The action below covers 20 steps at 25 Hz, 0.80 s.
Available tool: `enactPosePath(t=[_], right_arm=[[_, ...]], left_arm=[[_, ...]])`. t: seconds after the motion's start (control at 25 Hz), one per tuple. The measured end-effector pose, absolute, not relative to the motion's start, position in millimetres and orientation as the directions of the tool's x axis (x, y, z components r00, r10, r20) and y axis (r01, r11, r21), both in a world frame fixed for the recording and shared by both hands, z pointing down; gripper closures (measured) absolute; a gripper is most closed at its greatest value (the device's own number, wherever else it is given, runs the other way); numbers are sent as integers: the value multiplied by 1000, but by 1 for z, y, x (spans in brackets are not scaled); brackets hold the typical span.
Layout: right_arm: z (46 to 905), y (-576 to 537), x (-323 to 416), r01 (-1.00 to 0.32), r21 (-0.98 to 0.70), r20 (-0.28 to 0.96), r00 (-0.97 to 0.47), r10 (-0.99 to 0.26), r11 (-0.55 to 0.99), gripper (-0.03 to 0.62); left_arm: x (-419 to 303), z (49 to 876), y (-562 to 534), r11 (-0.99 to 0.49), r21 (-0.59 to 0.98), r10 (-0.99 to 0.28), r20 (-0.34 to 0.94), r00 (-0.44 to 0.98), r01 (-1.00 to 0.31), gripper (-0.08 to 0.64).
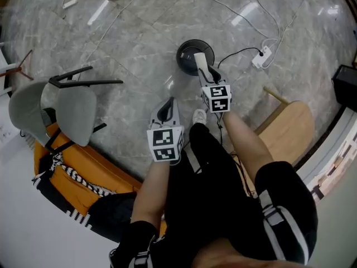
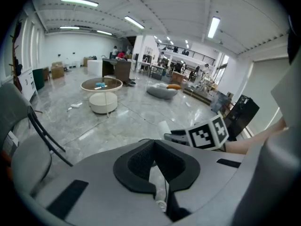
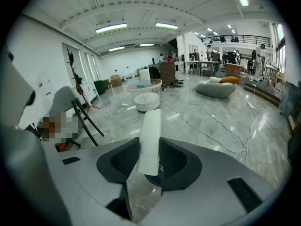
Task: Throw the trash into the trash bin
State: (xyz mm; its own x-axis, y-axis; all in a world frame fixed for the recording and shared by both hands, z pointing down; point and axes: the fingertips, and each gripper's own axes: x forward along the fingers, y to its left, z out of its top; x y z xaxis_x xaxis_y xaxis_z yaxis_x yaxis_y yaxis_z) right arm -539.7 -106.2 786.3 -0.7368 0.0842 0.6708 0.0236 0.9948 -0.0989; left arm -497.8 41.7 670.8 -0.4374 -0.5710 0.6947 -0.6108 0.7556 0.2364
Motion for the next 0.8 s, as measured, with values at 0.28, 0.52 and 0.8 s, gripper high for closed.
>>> enactPosePath(t=[0.28, 0.52, 0.8], right_arm=[[943, -131, -562, -14, -78, 794, -606, 53, 997, 454], [1008, -135, -573, -61, -97, 797, -603, 41, 993, 454], [982, -141, -568, -130, -127, 753, -658, 10, 983, 403]], left_arm=[[-496, 750, 46, 771, 251, -535, 754, -381, -586, 548], [-486, 791, 62, 798, 249, -488, 801, -347, -548, 548], [-487, 788, 58, 799, 245, -491, 793, -361, -549, 548]])
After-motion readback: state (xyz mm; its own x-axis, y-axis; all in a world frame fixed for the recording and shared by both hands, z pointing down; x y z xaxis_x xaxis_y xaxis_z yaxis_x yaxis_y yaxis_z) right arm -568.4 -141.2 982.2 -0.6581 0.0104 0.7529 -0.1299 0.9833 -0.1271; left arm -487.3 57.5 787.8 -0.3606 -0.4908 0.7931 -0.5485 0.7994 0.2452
